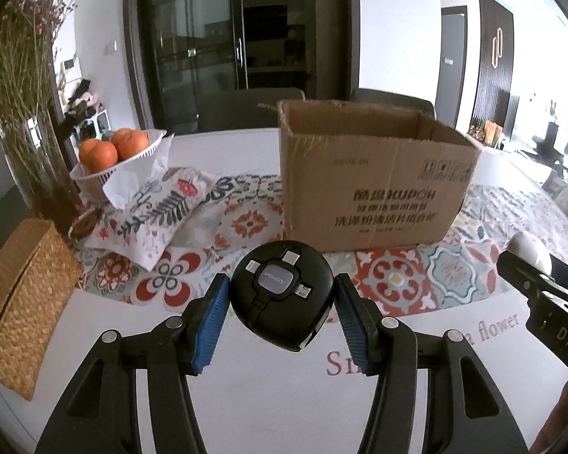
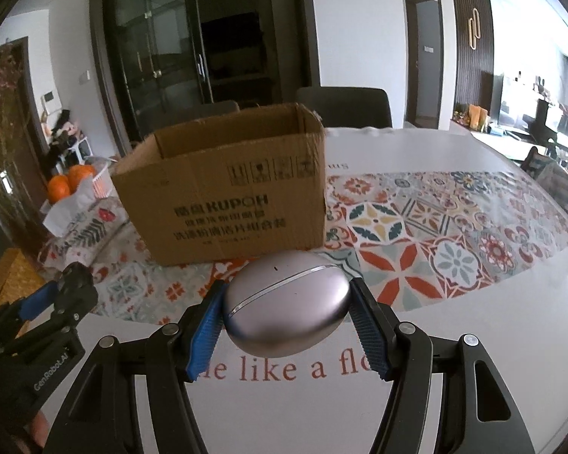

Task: Organize rigid objects
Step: 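Lift both held objects and carry them over the cardboard box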

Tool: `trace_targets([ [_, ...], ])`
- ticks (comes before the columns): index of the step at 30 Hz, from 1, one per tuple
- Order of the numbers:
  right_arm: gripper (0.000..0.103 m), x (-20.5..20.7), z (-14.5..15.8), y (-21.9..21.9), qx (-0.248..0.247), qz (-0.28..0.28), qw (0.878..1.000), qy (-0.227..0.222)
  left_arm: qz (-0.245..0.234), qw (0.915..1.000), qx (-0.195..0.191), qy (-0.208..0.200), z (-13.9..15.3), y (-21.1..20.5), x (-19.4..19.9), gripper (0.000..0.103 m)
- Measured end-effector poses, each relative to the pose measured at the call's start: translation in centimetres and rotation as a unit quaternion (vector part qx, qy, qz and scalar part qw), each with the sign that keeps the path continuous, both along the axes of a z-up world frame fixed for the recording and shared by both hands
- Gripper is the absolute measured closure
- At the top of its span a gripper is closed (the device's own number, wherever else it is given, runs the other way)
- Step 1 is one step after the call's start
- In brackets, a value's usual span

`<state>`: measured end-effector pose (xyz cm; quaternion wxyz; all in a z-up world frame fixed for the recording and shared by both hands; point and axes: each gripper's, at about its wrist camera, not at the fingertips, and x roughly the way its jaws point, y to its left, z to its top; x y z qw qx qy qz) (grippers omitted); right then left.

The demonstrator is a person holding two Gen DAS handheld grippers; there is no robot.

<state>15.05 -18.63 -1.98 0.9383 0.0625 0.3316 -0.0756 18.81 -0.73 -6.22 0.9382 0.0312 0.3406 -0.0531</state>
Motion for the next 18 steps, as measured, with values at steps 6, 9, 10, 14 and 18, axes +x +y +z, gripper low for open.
trace_targets([
  [6, 0.039, 0.0, 2.2, 0.3, -0.021, 0.009, 0.999, -0.030, -0.009, 0.9999, -0.008, -0.012, 1.8, 0.0, 0.3, 0.048],
  [9, 0.039, 0.4, 3.1, 0.2, -0.013, 0.016, 0.999, -0.036, -0.015, 0.9997, -0.015, -0.014, 2.7, -0.1, 0.8, 0.048],
  [10, 0.039, 0.6, 3.4, 0.2, -0.010, 0.019, 0.999, -0.036, -0.016, 0.9996, -0.016, -0.015, 2.9, -0.1, 0.9, 0.048],
  [14, 0.039, 1.5, 4.1, 0.1, -0.001, 0.028, 0.999, -0.035, -0.028, 0.9992, -0.027, -0.009, 3.7, -0.2, 1.9, 0.048],
  [18, 0.039, 2.8, 4.4, 0.0, 0.013, 0.042, 0.999, -0.025, -0.039, 0.9990, -0.019, -0.011, 4.5, -0.9, 2.9, 0.048],
])
